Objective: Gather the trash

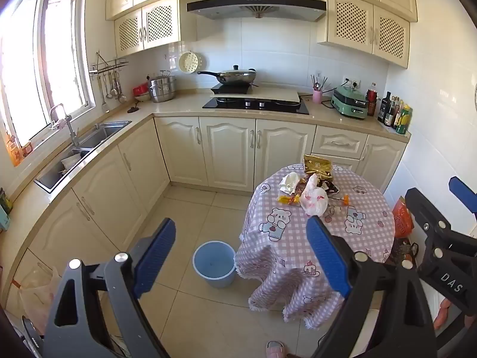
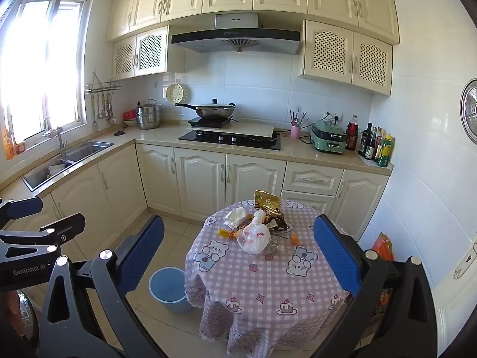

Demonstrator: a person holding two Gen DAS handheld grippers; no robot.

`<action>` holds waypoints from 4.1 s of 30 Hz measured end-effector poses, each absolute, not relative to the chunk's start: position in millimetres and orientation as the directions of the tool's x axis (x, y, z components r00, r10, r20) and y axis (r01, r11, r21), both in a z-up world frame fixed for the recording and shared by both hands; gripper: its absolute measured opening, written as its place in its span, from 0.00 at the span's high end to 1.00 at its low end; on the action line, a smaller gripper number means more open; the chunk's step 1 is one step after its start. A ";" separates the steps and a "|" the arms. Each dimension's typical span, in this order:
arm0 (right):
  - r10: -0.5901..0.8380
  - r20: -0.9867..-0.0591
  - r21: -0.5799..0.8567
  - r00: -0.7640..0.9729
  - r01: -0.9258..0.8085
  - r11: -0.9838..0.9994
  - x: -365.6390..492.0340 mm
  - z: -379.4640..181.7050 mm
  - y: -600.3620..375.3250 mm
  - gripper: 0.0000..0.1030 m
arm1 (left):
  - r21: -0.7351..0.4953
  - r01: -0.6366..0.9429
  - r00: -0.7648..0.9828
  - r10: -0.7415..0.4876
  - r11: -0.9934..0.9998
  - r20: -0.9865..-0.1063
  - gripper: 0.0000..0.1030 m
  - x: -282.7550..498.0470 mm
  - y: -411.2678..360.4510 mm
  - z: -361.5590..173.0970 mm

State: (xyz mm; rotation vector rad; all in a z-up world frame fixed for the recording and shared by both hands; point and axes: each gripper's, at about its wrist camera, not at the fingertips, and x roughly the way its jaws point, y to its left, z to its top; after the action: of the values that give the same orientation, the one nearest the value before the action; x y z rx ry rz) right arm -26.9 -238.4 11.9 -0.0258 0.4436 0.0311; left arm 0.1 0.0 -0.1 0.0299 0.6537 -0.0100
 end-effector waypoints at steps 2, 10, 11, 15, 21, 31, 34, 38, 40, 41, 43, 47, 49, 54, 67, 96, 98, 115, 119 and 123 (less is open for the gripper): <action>0.024 -0.429 -0.022 0.903 -0.037 0.999 -27.1 12.0 -238.2 0.06 | 0.028 0.018 0.795 0.003 0.999 -0.607 0.15 0.1 -0.2 0.0; 0.026 -0.428 -0.020 0.903 -0.039 0.999 -28.1 10.3 -236.7 0.06 | 0.029 0.011 0.793 0.009 1.000 -0.610 0.15 0.7 -0.1 1.7; 0.026 -0.428 -0.021 0.904 -0.039 0.999 -28.1 10.3 -236.9 0.06 | 0.024 0.015 0.794 0.003 1.000 -0.608 0.15 -0.2 4.0 2.0; 0.026 -0.431 -0.023 0.902 -0.039 0.999 -28.2 9.3 -235.5 0.06 | 0.022 0.013 0.791 0.003 1.000 -0.611 0.15 1.6 6.9 -1.6; 0.026 -0.435 -0.023 0.900 -0.040 0.999 -26.9 10.2 -235.1 0.06 | 0.021 0.010 0.789 0.005 1.000 -0.615 0.15 1.5 5.4 0.3; 0.027 -0.437 -0.016 0.899 -0.038 0.999 -26.9 10.2 -242.4 0.06 | 0.021 0.014 0.785 0.002 1.000 -0.620 0.15 3.2 5.1 -1.3; 0.027 -0.435 -0.013 0.900 -0.037 0.999 -27.2 9.8 -243.5 0.06 | 0.021 0.014 0.784 0.002 1.000 -0.620 0.15 3.4 5.2 -1.5; 0.025 -0.439 -0.018 0.898 -0.036 0.999 -24.7 7.5 -243.8 0.06 | 0.021 0.015 0.782 0.001 1.000 -0.623 0.15 4.8 5.0 -2.7; 0.025 -0.440 -0.020 0.898 -0.037 0.999 -24.0 6.8 -243.8 0.06 | 0.022 0.015 0.782 0.002 1.000 -0.624 0.15 6.1 5.2 -3.3; 0.024 -0.439 -0.019 0.898 -0.036 0.999 -24.2 6.9 -243.2 0.06 | 0.022 0.016 0.781 0.001 1.000 -0.624 0.15 5.8 5.2 -3.9; 0.024 -0.440 -0.019 0.898 -0.036 0.999 -23.8 6.5 -242.7 0.06 | 0.022 0.015 0.781 0.002 1.000 -0.625 0.15 6.4 5.9 -3.9; 0.024 -0.439 -0.020 0.898 -0.036 0.999 -24.0 6.7 -242.0 0.06 | 0.020 0.012 0.781 0.003 1.000 -0.624 0.15 7.0 8.6 -4.0; 0.026 -0.440 -0.017 0.898 -0.037 0.999 -23.9 6.4 -242.6 0.06 | 0.021 0.012 0.781 0.003 1.000 -0.624 0.15 6.9 8.9 -4.2; 0.027 -0.443 -0.018 0.896 -0.039 0.999 -22.7 8.6 -237.9 0.06 | 0.021 0.013 0.780 0.003 1.000 -0.625 0.15 7.1 9.0 -4.1; 0.031 -0.452 -0.023 0.891 -0.046 0.999 -16.2 11.0 -226.0 0.06 | 0.016 0.010 0.780 0.003 1.000 -0.626 0.15 12.6 19.0 -3.5; 0.045 -0.473 -0.019 0.880 -0.062 0.998 -1.2 0.8 -192.9 0.06 | 0.004 0.003 0.766 0.000 1.000 -0.643 0.15 27.5 46.2 -15.4; 0.053 -0.474 -0.013 0.879 -0.067 0.998 1.9 -0.9 -193.4 0.06 | 0.004 0.003 0.762 0.000 1.000 -0.648 0.15 30.0 48.7 -17.3; 0.049 -0.536 0.036 0.843 -0.035 0.999 39.6 -29.1 -204.3 0.06 | 0.014 0.027 0.699 -0.009 1.000 -0.715 0.15 81.9 41.8 -50.2; 0.030 -0.562 0.049 0.827 -0.002 0.999 63.5 -46.4 -226.1 0.06 | 0.009 0.045 0.659 -0.023 0.999 -0.752 0.15 108.0 26.3 -69.6; 0.011 -0.602 0.063 0.798 0.034 0.997 96.2 -68.8 -251.4 0.06 | 0.011 0.065 0.620 -0.032 0.998 -0.784 0.15 145.0 1.7 -90.6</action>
State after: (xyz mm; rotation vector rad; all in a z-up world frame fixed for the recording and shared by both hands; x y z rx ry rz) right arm 96.2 -251.4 -68.8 0.0716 0.6462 -0.0120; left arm 145.0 1.7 -90.6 0.0396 0.9000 -0.0559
